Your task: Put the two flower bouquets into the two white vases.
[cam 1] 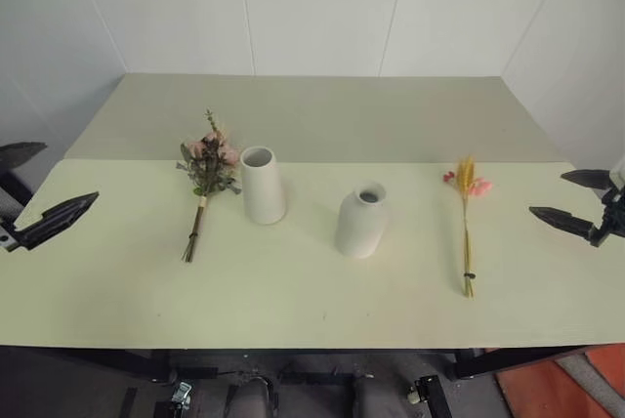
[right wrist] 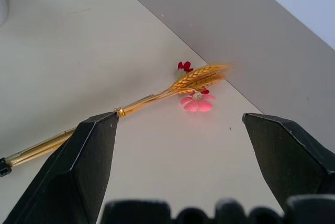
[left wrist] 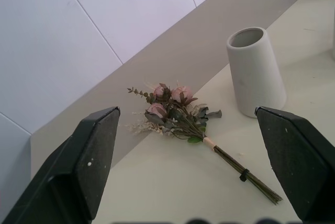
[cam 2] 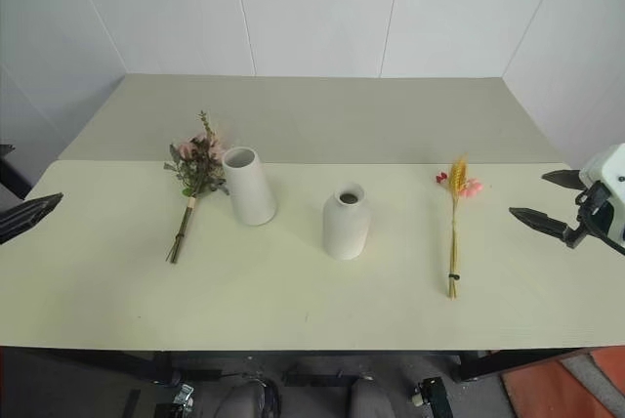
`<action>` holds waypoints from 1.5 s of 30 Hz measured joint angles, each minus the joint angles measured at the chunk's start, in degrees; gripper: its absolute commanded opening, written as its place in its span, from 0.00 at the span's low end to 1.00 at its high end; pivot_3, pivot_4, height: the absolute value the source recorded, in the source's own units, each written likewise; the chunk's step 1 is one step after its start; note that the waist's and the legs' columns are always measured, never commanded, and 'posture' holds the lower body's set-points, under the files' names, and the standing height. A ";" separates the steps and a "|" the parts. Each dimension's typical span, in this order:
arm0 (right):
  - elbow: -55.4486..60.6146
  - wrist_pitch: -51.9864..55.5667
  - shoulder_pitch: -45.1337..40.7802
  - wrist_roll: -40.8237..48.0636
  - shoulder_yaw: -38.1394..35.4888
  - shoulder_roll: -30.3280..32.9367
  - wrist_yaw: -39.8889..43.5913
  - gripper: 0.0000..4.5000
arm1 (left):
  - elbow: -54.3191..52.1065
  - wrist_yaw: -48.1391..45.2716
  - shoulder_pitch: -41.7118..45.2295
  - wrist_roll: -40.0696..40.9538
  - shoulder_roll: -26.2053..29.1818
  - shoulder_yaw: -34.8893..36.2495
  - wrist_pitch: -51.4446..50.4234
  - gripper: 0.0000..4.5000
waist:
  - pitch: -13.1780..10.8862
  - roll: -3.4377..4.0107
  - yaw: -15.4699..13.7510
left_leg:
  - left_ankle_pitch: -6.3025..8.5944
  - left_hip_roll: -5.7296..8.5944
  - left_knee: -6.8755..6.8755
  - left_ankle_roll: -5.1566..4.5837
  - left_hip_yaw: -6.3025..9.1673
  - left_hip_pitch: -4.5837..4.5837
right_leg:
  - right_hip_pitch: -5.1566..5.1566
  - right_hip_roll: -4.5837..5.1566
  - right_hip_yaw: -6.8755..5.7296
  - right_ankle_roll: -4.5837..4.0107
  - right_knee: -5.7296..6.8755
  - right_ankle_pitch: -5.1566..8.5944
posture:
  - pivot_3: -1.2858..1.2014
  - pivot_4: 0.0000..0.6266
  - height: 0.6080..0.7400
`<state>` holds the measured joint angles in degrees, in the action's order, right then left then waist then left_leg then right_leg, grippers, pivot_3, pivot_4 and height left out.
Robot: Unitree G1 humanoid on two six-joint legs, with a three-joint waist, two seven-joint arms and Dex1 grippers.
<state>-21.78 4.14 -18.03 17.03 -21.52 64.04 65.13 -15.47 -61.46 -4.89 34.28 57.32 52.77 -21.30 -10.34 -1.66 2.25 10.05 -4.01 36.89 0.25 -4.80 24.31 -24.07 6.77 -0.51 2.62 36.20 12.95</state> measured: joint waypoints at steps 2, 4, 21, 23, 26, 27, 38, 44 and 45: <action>0.24 0.11 1.14 0.00 -0.61 0.67 0.10 0.99 | -0.03 -0.04 -0.03 0.38 -0.04 0.00 -0.21 1.00 | 0.00 0.00 -0.01 | 0.00 0.00 0.00 0.00 0.00 0.00 | 0.00 0.00 0.00 0.00 0.00 0.00 | 0.52 0.24 1.00; 0.87 0.26 1.97 0.03 -1.60 1.15 0.20 0.99 | -0.08 -0.22 -0.26 0.90 -0.19 -0.01 -0.29 1.00 | 0.00 0.00 -0.02 | 0.00 0.00 0.00 0.00 0.00 -0.01 | 0.00 0.00 0.00 0.00 0.00 0.00 | 0.52 0.24 1.00; 8.82 16.81 -1.47 4.46 0.69 0.97 -1.54 0.99 | 1.01 -1.18 3.49 2.10 0.94 -5.61 -0.60 1.00 | 0.02 -0.01 0.30 | 0.01 -0.04 0.00 0.01 0.02 -0.03 | -0.05 -0.11 0.14 -0.17 -0.02 -0.03 | 0.52 0.24 1.00; 7.94 22.09 -7.84 2.80 6.11 0.26 -3.81 0.99 | 0.81 -1.15 7.28 4.02 0.59 -9.60 -0.69 1.00 | 0.03 -0.03 0.19 | 0.01 -0.06 0.02 0.01 0.03 -0.03 | -0.06 -0.16 0.17 -0.30 -0.03 -0.03 | 0.52 0.24 1.00; 4.15 31.61 -17.84 -1.42 14.32 -2.11 -8.69 0.99 | -1.21 -1.31 13.77 6.22 0.46 -17.13 -0.64 1.00 | 0.04 -0.05 -0.05 | -0.01 -0.05 0.02 0.00 0.02 0.08 | -0.12 -0.22 0.25 -0.24 -0.08 -0.31 | 0.52 0.24 1.00; 2.54 34.62 -20.28 -2.58 16.51 -2.88 -9.54 0.99 | -1.31 -1.43 15.55 6.21 0.47 -19.49 -0.57 1.00 | 0.04 -0.06 -0.19 | -0.01 -0.05 0.02 0.00 0.03 0.09 | -0.12 -0.24 0.26 -0.42 -0.07 -0.43 | 0.52 0.24 1.00; -3.10 56.96 -33.09 -6.86 28.13 -10.49 -13.40 0.99 | 2.86 -3.99 25.98 1.45 -1.36 -35.78 2.78 1.00 | 0.03 -0.07 -0.79 | 0.00 -0.04 0.02 -0.03 0.04 0.44 | -0.40 -0.34 0.32 -0.38 -0.12 -0.43 | 0.52 0.24 1.00; -6.49 58.47 -33.53 -8.88 29.72 -13.77 -17.71 0.99 | 2.94 -4.51 26.67 1.43 -1.44 -35.85 3.75 1.00 | 0.03 -0.07 -1.23 | -0.01 -0.04 0.09 -0.02 0.05 0.42 | -0.37 -0.34 0.32 -0.33 -0.10 -0.47 | 0.52 0.24 1.00; -7.17 58.47 -33.67 -9.07 29.84 -13.96 -17.90 0.99 | 2.93 -4.50 26.64 1.43 -1.44 -35.83 3.75 1.00 | 0.03 -0.06 -1.27 | -0.01 -0.04 0.10 -0.02 0.05 0.42 | -0.37 -0.34 0.32 -0.32 -0.10 -0.48 | 0.52 0.24 1.00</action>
<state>-28.95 62.60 -51.70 7.96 8.32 50.08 47.23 -12.54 -65.96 21.74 35.71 55.88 16.94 -17.55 -10.31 -1.73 0.98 10.04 -4.05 36.99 0.22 -4.76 24.73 -24.44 6.43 -0.19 2.30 36.10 12.48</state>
